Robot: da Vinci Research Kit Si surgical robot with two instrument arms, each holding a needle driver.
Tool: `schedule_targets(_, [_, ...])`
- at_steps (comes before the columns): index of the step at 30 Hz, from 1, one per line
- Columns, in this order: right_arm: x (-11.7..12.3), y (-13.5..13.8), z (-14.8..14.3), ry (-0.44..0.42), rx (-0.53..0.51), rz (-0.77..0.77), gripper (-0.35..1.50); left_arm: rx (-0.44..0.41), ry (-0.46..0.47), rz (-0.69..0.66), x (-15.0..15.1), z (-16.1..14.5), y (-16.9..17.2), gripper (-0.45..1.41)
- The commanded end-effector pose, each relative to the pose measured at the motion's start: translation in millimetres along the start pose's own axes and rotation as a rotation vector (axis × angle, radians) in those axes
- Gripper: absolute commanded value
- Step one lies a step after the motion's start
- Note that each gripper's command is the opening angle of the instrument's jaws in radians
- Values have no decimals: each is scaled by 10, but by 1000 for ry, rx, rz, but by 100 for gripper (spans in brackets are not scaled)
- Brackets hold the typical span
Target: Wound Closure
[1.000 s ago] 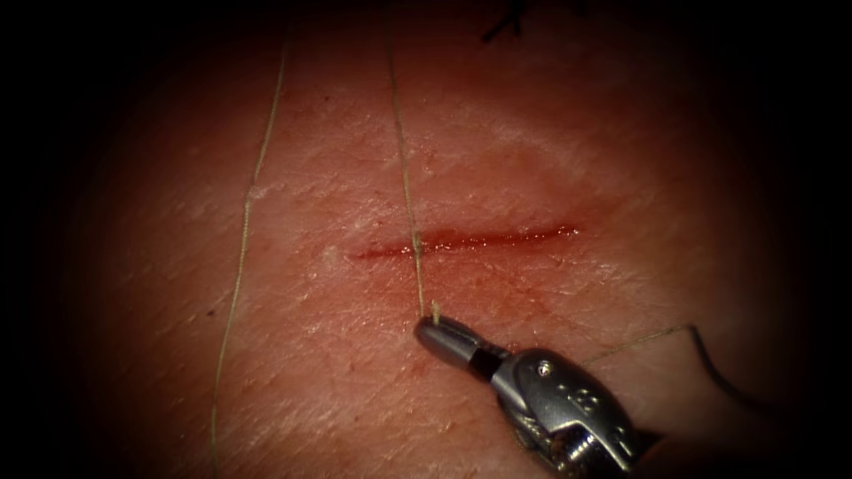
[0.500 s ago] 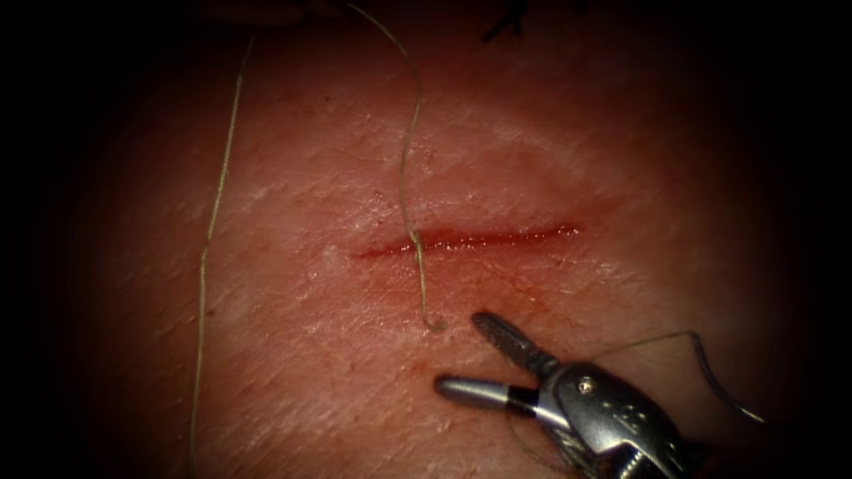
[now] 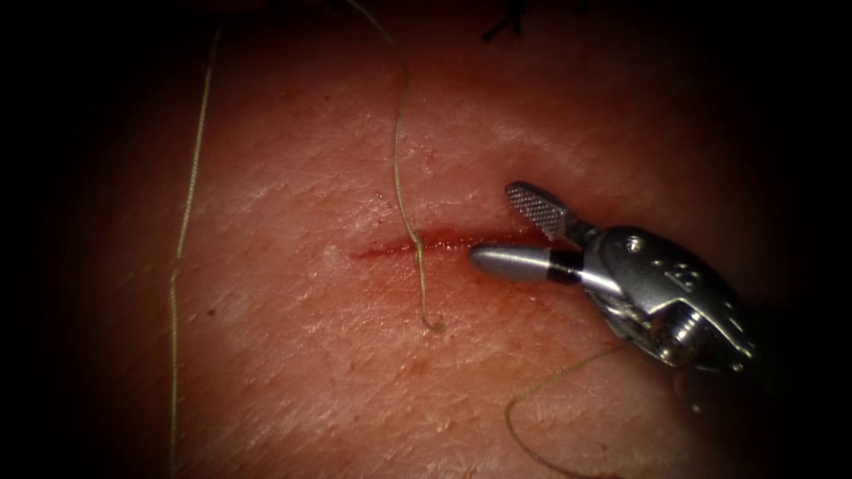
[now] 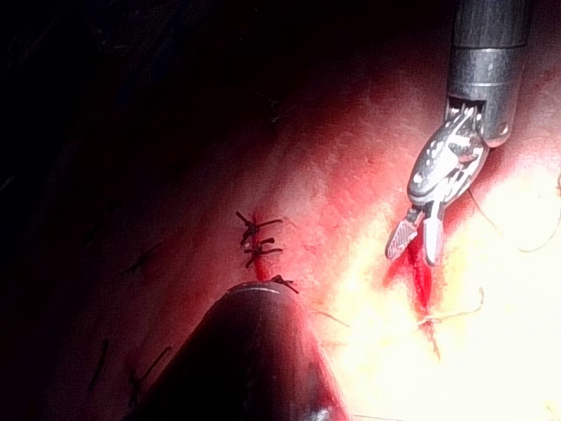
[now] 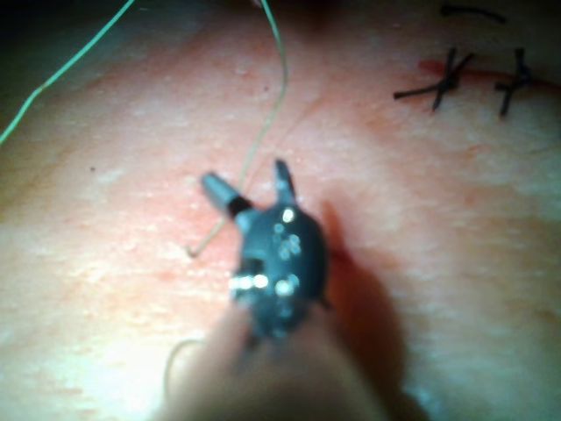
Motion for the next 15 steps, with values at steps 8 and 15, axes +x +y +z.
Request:
schedule_targets(8, [-21,7,66,-51,16,-44,121,2,4,-10,6,-19,-3,-45])
schedule_targets(15, [-21,14,82,-59,11,-48,130,16,14,-15,-1,-39,-14,-45])
